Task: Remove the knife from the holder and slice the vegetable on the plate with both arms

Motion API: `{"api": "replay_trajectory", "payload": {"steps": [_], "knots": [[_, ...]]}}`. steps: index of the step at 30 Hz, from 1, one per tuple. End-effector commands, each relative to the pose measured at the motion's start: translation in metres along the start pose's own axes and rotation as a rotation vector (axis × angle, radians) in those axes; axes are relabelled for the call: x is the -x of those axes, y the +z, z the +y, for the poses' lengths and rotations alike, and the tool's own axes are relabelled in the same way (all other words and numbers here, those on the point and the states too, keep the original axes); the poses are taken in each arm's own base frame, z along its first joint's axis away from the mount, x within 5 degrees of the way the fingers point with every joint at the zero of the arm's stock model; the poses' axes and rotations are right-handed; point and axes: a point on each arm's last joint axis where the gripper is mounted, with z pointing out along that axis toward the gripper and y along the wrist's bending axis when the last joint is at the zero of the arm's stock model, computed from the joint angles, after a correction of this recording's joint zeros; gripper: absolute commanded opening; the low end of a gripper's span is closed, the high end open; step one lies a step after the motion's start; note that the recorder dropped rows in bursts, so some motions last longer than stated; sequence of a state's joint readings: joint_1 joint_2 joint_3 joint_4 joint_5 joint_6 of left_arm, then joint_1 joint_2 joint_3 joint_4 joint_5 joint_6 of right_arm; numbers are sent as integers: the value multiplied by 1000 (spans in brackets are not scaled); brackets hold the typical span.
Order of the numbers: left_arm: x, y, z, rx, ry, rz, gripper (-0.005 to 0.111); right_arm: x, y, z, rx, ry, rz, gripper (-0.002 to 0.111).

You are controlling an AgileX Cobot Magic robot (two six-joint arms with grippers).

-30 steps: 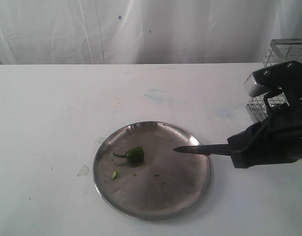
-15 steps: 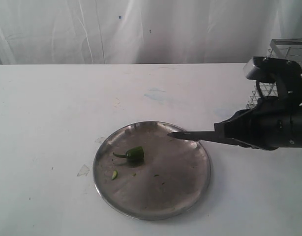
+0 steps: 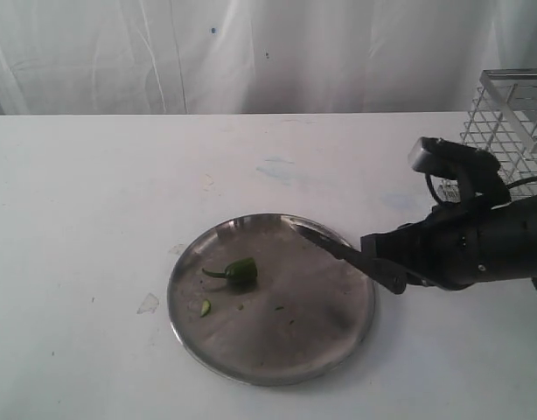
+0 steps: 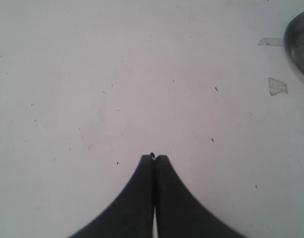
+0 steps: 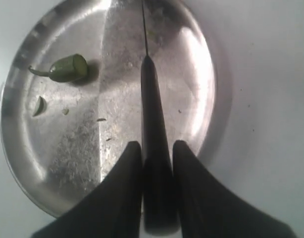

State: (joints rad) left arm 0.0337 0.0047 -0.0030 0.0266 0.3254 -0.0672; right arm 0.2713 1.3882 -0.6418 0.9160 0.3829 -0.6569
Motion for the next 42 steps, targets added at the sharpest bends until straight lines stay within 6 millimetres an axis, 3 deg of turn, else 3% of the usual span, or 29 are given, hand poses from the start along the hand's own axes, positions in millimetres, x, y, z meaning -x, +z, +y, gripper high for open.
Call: {"api": "replay_trajectory", "payload": {"steps": [1, 9, 17, 25, 36, 39, 42], "knots": [[-3, 0, -1, -9, -2, 18, 0, -6, 17, -7, -19, 22, 61, 0], [-3, 0, -1, -9, -2, 18, 0, -18, 48, -23, -82, 38, 146, 0], [-3, 0, -1, -9, -2, 18, 0, -19, 50, -25, -91, 37, 152, 1], [-3, 0, -1, -9, -2, 18, 0, -20, 50, -25, -87, 24, 164, 24], [-3, 0, -1, -9, -2, 18, 0, -19, 50, -25, -86, -52, 163, 28], [-3, 0, -1, -9, -2, 18, 0, -19, 50, -25, -84, -85, 165, 40], [-3, 0, -1, -9, -2, 18, 0, -19, 51, -26, -84, -85, 166, 43]]}}
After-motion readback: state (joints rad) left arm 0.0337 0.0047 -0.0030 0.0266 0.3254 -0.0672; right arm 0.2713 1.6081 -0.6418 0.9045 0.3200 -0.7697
